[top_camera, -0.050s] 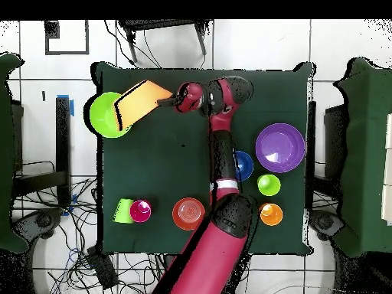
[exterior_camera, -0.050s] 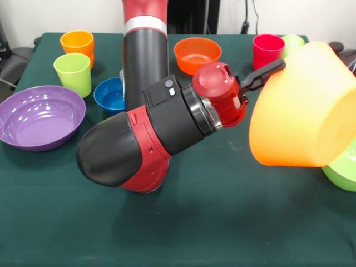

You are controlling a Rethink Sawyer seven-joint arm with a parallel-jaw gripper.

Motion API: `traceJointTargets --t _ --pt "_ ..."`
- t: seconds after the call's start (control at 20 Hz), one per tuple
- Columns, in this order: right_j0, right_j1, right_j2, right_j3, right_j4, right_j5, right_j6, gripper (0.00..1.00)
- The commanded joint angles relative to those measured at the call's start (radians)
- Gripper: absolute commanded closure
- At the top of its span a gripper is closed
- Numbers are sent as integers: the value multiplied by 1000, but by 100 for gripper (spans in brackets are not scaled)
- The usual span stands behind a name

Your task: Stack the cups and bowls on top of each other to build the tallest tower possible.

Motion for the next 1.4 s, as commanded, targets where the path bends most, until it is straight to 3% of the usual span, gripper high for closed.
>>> traceJointTargets --t 0.05,0.75,1.4 --pt "40 13 65 -44 108 51 -589 100" --pt "38 -12 71 -51 90 105 -1037 100" --pt "29 -15 29 -66 39 129 -1049 100"
